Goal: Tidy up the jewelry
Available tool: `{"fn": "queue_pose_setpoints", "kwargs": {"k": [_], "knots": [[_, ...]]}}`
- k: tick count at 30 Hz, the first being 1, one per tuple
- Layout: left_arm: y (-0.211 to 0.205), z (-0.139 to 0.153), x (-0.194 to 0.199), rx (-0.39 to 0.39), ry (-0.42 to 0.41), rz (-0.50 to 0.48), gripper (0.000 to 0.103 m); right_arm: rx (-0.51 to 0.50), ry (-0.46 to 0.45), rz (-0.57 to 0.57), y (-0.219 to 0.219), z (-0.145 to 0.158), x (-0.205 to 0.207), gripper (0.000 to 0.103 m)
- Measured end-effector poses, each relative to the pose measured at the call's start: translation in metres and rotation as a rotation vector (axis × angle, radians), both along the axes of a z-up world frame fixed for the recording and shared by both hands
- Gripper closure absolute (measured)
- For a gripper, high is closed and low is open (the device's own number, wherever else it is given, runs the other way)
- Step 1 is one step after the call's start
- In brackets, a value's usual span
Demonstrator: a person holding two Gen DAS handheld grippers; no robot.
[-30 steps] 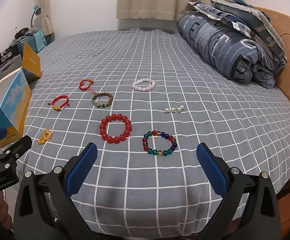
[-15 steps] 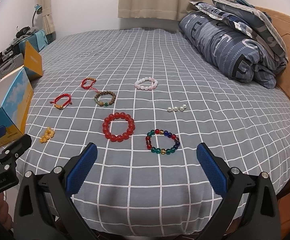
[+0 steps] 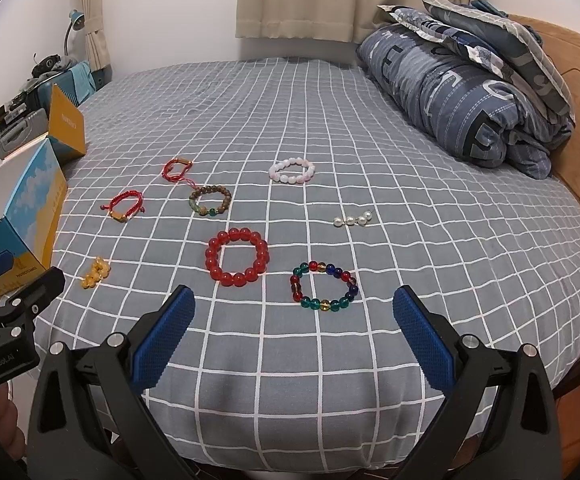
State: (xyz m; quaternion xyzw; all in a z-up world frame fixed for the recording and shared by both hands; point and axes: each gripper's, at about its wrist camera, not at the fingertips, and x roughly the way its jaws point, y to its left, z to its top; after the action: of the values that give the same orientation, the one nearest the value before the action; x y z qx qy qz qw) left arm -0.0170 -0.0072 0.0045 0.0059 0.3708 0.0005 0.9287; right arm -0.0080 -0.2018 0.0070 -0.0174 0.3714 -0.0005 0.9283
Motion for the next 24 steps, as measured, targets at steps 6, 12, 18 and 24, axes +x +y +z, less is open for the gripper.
{"fn": "queue_pose_setpoints", "kwargs": {"k": [6,12,18,24], "knots": [[0.0,0.001,0.002,0.0,0.0,0.002,0.006,0.0,-0.003,0.0,-0.001,0.002,-0.001,0.008],[0.001,0.003,0.007,0.002,-0.005,0.0,0.006,-0.002,-0.007,0.0,-0.003,0.006,0.003,0.008],[0.008,0.007,0.036,0.005,-0.006,0.002,0.006,-0.009,-0.011,-0.014,-0.01,0.015,0.024,0.008],[0.022,0.002,0.085,0.005,0.016,0.023,0.006,-0.014,0.025,0.017,-0.005,0.011,0.072,0.009]]}}
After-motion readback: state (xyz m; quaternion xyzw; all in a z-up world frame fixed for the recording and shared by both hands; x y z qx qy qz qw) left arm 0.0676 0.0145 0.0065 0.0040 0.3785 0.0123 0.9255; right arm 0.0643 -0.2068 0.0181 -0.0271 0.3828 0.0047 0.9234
